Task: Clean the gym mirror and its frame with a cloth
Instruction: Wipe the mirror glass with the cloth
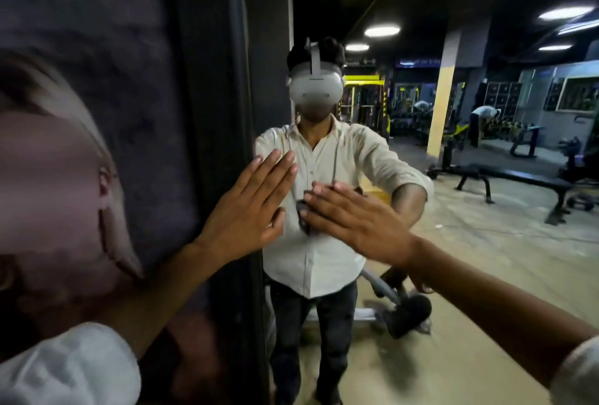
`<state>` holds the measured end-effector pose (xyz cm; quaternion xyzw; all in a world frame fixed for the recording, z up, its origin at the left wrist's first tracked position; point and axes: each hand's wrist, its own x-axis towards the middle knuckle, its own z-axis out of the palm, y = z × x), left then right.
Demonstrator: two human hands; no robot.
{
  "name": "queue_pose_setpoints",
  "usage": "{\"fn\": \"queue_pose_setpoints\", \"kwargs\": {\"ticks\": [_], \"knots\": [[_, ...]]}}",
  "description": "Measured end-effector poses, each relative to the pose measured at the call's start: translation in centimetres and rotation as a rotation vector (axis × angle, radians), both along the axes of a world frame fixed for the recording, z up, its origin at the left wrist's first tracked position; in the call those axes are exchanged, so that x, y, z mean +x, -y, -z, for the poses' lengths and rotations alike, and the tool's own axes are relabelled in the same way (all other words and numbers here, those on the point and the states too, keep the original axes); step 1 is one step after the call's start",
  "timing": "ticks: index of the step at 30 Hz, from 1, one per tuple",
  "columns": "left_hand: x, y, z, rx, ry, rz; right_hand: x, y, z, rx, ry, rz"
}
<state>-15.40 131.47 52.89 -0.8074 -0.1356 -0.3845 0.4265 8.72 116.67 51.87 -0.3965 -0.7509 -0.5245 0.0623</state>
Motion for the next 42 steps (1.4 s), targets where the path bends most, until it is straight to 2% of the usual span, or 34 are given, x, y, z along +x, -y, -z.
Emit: {"fn": "queue_pose_setpoints", "kwargs": {"ticks": [3,5,6,8,10,11,13,15,17,18,20,22,24,26,28,29,30,31,33,34,35,36,40,42], "knots": [[0.3,0.3,0.9,-0.041,0.013,-0.015,-0.2,-0.1,-2.7,0.091,-0.232,-0.001],[0.5,0.7,1.4,-0.052,0.035,-0.023,-1.1,-0.1,-1.2,0.132,-0.336,0.004],[0.7,0.8,1.7,-0.067,0.042,-0.017,-1.2,-0.3,0.8,0.097,-0.311,0.015],[0.7,1.1,2.0,-0.090,0.040,-0.008,-0.7,-0.3,4.9,-0.052,-0.130,0.020],[0.5,1.2,1.7,-0.079,0.010,-0.027,0.8,0.0,5.7,-0.178,0.046,0.006],[0.4,1.3,1.3,-0.063,-0.005,-0.037,1.3,0.1,4.6,-0.168,0.080,-0.010],[0.8,1.5,-0.2,-0.035,0.014,-0.029,1.4,0.8,0.5,-0.035,-0.024,-0.008],[1.7,1.6,-2.5,-0.043,0.072,-0.008,1.5,1.1,-3.4,0.144,-0.245,0.010],[3.0,1.8,-5.2,-0.041,0.103,0.003,1.3,1.0,-5.4,0.202,-0.341,0.040],[3.5,1.9,-6.5,-0.028,0.100,0.005,1.2,1.0,-5.7,0.156,-0.290,0.049],[4.2,1.8,-8.9,0.026,0.053,0.001,2.2,1.5,-7.1,0.019,-0.070,0.029],[4.8,1.4,-11.2,0.068,0.018,0.005,4.2,2.5,-11.4,0.027,0.002,0.043],[5.4,1.3,-13.6,0.082,0.032,0.001,6.0,3.6,-17.3,0.199,-0.176,0.070],[6.3,1.4,-16.1,0.089,0.085,-0.006,7.2,4.9,-22.4,0.403,-0.452,0.041],[7.4,1.7,-18.0,0.082,0.128,0.009,6.9,5.2,-23.9,0.525,-0.692,-0.044],[8.0,1.9,-18.7,0.081,0.140,0.013,6.4,4.9,-23.3,0.538,-0.729,-0.062],[8.5,2.1,-19.2,0.087,0.145,0.014,5.9,4.3,-21.7,0.512,-0.688,-0.049],[8.9,2.3,-19.6,0.096,0.144,0.014,5.7,3.8,-19.7,0.439,-0.569,-0.028],[9.6,2.6,-20.0,0.119,0.143,0.016,6.1,3.9,-16.1,0.210,-0.235,0.007],[9.9,2.8,-20.2,0.132,0.145,0.013,7.0,4.3,-16.0,0.152,-0.115,0.034],[10.2,2.9,-20.4,0.143,0.147,0.012,8.0,4.9,-17.2,0.155,-0.084,0.038],[10.5,3.0,-20.5,0.149,0.151,0.012,9.0,5.3,-19.0,0.220,-0.149,0.027],[11.6,3.4,-20.1,0.131,0.205,0.021,10.6,7.5,-25.9,0.599,-0.733,-0.083],[11.9,3.5,-19.6,0.122,0.215,0.037,10.0,7.0,-25.4,0.654,-0.872,-0.135]]}}
